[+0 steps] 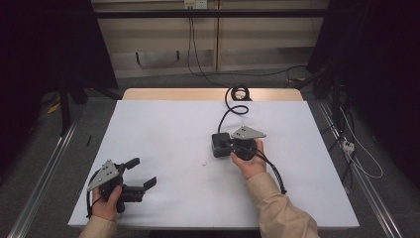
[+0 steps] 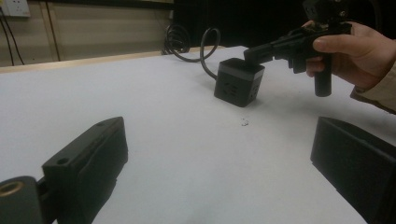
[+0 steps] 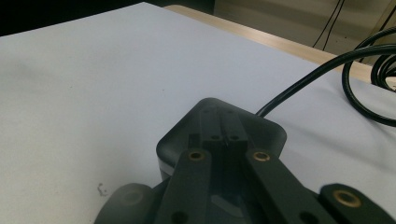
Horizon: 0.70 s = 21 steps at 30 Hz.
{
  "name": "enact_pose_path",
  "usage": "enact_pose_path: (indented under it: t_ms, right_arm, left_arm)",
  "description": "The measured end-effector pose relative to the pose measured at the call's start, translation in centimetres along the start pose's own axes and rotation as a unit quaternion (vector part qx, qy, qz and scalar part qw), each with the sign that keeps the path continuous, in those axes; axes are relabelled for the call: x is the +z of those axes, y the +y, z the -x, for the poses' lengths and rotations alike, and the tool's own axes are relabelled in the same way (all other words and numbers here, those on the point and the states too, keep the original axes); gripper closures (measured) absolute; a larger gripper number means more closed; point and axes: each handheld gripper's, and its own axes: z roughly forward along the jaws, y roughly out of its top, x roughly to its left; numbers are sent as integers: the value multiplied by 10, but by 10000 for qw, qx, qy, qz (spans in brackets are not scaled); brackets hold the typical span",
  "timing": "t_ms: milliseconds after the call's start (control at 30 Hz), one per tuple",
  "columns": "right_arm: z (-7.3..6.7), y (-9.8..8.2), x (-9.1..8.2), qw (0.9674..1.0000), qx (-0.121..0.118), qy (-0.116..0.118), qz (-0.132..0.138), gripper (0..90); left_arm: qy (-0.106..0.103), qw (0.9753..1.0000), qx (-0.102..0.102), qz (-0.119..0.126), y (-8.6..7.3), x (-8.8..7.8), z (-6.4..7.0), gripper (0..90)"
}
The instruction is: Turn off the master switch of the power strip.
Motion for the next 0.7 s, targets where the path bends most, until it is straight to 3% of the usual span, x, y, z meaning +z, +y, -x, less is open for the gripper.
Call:
enact_pose_path:
  t_ms: [700]
  right_arm:
    - [0,-1,0,10000,-2,9,25,900]
  left_arm:
    - [14,10000,37,-18,0,0,1,38]
